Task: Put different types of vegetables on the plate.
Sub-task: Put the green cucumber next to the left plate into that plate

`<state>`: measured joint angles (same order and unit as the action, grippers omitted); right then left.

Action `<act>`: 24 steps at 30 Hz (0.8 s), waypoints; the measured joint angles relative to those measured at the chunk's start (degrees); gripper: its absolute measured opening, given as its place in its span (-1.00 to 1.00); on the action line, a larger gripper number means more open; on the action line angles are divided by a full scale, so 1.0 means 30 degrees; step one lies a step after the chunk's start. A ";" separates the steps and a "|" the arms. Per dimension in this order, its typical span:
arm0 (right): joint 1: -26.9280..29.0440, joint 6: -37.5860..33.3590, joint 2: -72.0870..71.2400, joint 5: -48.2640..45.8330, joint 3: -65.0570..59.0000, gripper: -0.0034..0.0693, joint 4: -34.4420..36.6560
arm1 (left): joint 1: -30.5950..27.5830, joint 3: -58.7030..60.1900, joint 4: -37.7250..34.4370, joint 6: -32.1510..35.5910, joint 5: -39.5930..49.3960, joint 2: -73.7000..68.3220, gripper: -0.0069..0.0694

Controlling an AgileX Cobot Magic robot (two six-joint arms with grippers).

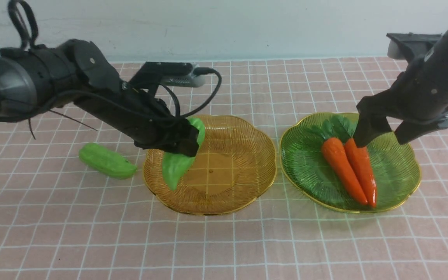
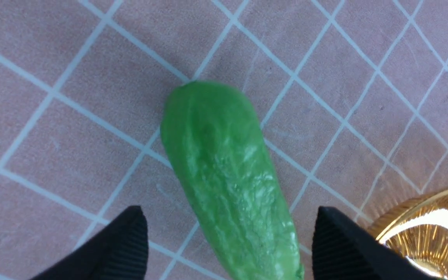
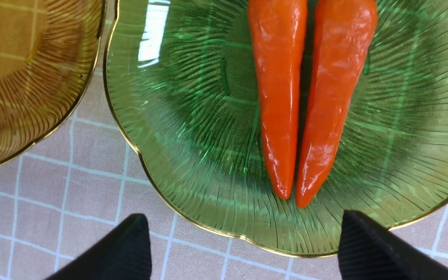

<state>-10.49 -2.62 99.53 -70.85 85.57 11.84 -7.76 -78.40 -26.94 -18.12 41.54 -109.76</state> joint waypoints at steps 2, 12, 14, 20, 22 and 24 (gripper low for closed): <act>0.0000 -0.0183 0.0000 0.0000 0.0000 0.71 0.0000 | 0.0175 0.0000 -0.0782 -0.0007 -0.0266 -0.0628 0.53; 0.0000 -0.1123 0.0000 0.0000 0.0000 0.71 0.0144 | 0.0450 -0.0151 -0.2944 0.0433 -0.0691 -0.2794 0.35; 0.0000 -0.1199 0.0000 0.0000 0.0000 0.71 0.0144 | 0.0450 -0.0151 -0.2987 0.0963 -0.0453 -0.2794 0.20; 0.0000 -0.1229 0.0000 0.0000 0.0000 0.71 0.0144 | 0.0450 -0.0521 -0.2922 0.3419 0.1230 -0.2285 -0.02; 0.0000 -0.1229 0.0000 0.0000 0.0000 0.71 0.0144 | 0.0558 -0.1449 -0.2746 0.5117 0.2637 -0.1582 -0.03; 0.0000 -0.1229 0.0000 0.0000 0.0000 0.71 0.0144 | 0.0836 -0.2693 -0.2285 0.6391 0.4140 -0.1075 -0.03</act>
<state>-10.49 -6.31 99.53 -70.85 85.57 12.27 -5.25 -86.48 -33.79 1.05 53.96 -112.99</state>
